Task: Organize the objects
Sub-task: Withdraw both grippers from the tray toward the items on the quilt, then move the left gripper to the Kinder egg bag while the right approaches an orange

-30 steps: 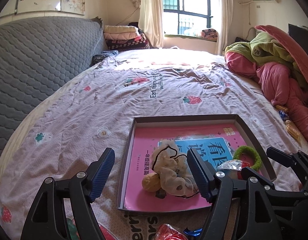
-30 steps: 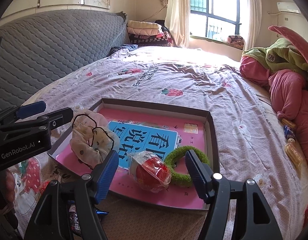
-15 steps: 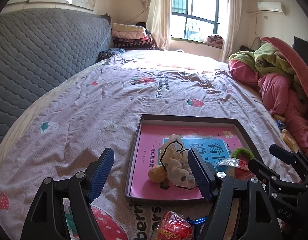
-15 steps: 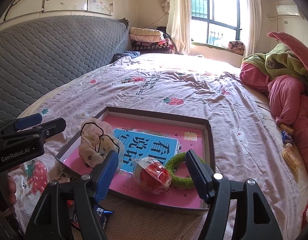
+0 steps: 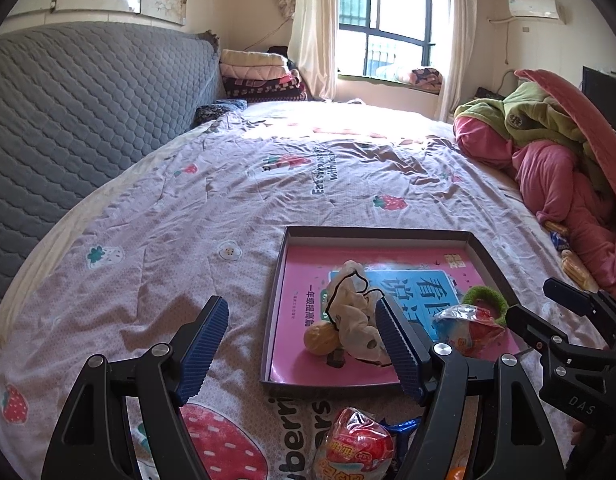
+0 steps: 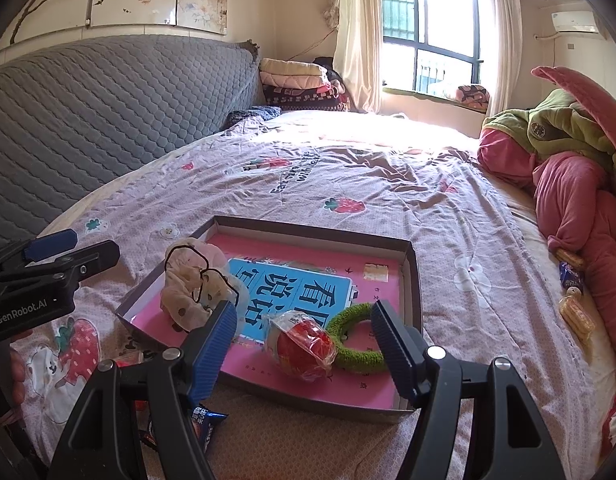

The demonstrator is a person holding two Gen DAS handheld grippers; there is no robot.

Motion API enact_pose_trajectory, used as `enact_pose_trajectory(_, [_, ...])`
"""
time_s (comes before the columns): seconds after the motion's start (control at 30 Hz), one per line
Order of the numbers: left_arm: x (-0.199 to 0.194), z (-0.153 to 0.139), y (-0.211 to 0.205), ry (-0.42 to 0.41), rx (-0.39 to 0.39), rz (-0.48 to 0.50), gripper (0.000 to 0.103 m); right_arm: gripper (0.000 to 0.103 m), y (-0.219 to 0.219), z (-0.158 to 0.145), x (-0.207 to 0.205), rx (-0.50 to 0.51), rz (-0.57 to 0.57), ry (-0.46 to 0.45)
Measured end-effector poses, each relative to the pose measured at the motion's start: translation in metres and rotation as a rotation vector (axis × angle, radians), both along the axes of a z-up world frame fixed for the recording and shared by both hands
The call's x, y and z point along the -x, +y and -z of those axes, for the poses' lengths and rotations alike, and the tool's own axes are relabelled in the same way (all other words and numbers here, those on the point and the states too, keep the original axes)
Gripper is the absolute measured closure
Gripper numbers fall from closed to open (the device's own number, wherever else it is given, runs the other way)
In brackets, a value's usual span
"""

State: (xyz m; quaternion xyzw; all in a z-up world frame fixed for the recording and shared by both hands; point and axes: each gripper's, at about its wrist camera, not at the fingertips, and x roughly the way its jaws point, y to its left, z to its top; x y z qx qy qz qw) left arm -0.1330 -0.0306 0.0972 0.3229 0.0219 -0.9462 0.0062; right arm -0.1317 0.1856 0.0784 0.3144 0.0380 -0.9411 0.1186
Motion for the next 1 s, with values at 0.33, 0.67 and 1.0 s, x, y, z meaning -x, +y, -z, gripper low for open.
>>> enact_pose_trajectory(0.33, [-0.006, 0.003, 0.003, -0.01, 0.023, 0.006, 0.026, 0.034, 0.001, 0.001, -0.007, -0.003, -0.001, -0.004])
enact_pose_trajectory(0.67, [-0.014, 0.007, 0.012, -0.016, 0.051, 0.009, 0.026, 0.034, 0.002, -0.001, -0.018, -0.024, -0.01, 0.003])
enact_pose_trajectory(1.0, [-0.021, 0.013, 0.017, -0.033, 0.053, -0.002, 0.026, 0.034, 0.003, 0.002, -0.029, -0.045, -0.036, -0.003])
